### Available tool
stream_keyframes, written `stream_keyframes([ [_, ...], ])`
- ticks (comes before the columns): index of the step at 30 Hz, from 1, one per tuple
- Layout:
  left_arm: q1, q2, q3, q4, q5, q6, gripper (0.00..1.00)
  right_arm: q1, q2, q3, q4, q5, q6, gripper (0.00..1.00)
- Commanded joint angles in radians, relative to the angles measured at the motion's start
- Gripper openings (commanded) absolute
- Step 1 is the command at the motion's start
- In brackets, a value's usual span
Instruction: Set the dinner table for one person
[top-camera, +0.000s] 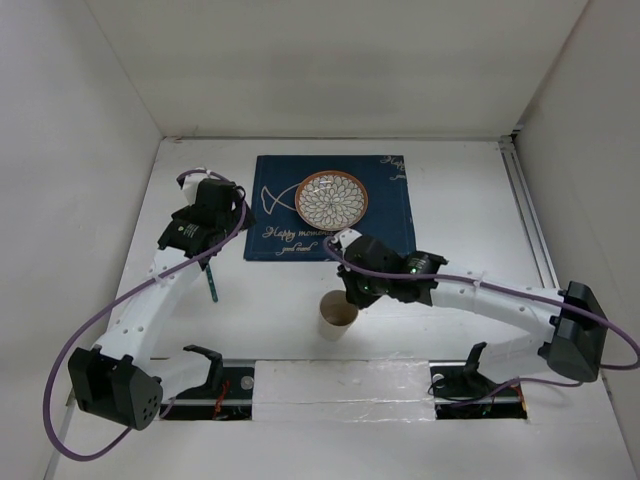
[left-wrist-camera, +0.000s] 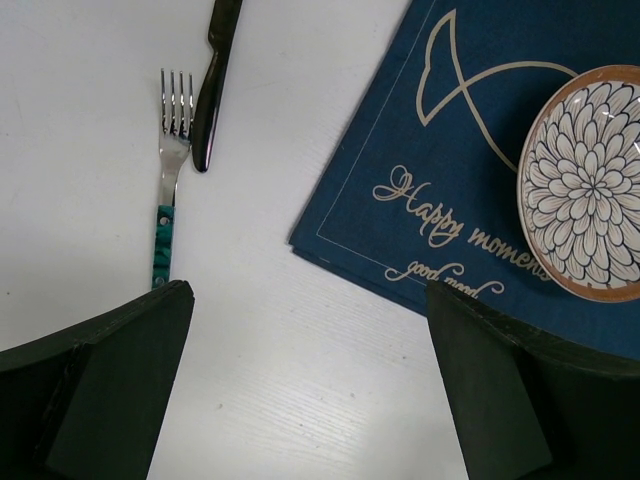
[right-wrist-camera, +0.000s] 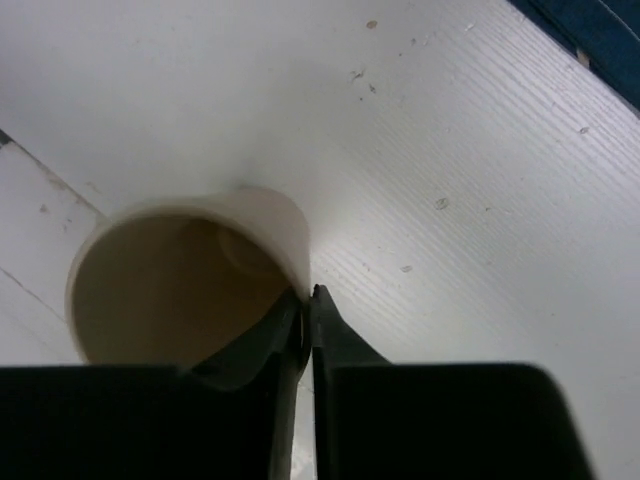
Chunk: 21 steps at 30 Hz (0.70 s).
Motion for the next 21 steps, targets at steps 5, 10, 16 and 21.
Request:
stream_keyframes([
  [5,0.004,-0.004,0.031,-0.004,-0.015,0.003,1.0,0.008,0.045,0.17,-0.048,0.119,-0.058,0.0],
  [10,0.004,-0.004,0.031,-0.004,-0.015,0.003,1.0,-0.098,0.205,0.469,-0.141,0.202,-0.154,0.0],
  [16,0.004,-0.013,0.031,-0.004,-0.047,0.003,1.0,-0.349,0.492,0.878,-0.236,0.177,-0.175,0.0],
  [21,0.004,-0.013,0.031,-0.013,-0.058,-0.006,1.0,-0.518,0.721,1.242,-0.402,0.142,-0.184,0.0],
])
